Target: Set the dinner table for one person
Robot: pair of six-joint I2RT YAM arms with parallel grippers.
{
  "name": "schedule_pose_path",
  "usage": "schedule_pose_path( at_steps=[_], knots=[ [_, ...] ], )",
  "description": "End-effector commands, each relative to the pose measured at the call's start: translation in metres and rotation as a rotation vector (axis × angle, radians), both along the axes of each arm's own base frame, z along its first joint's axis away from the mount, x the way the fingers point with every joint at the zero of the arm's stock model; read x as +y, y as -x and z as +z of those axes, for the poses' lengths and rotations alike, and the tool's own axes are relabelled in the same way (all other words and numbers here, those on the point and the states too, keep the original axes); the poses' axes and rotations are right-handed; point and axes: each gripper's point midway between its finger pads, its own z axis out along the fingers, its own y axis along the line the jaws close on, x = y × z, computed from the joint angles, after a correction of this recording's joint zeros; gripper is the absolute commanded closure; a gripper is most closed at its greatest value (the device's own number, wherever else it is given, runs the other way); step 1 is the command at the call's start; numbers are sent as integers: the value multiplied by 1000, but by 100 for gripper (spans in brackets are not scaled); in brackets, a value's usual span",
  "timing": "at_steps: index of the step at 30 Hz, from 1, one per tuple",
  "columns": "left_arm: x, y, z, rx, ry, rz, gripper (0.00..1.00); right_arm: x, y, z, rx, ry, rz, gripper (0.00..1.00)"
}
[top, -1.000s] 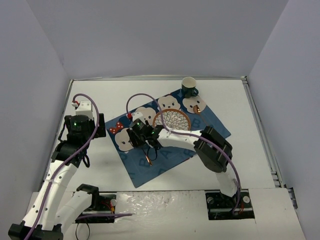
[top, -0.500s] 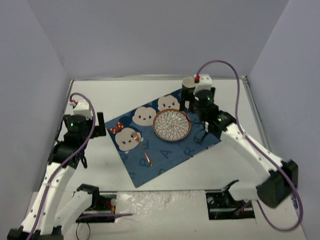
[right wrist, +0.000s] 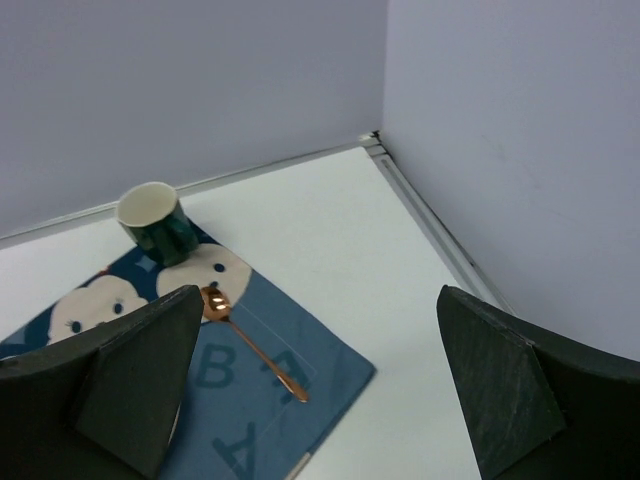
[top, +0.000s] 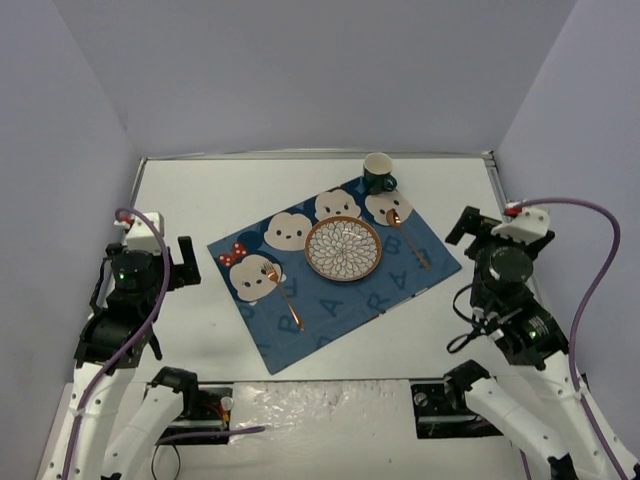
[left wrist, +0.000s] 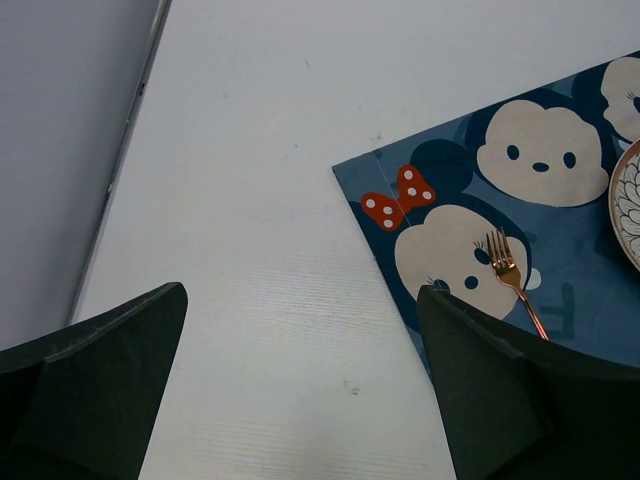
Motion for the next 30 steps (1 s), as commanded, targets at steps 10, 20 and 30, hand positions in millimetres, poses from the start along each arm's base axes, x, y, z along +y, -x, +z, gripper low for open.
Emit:
schedule_pose_path(
  at_steps=[10,20,30],
  knots=[
    [20,1,-7,-70,-33,99,3,-32,35,-4,-82,-48,-108,0],
    [29,3,-7,-95,-55,137,3,-38,43,0,-112,-68,-126,0],
    [27,2,-8,-93,-53,128,3,-36,45,2,-118,-52,-95,0]
  ],
)
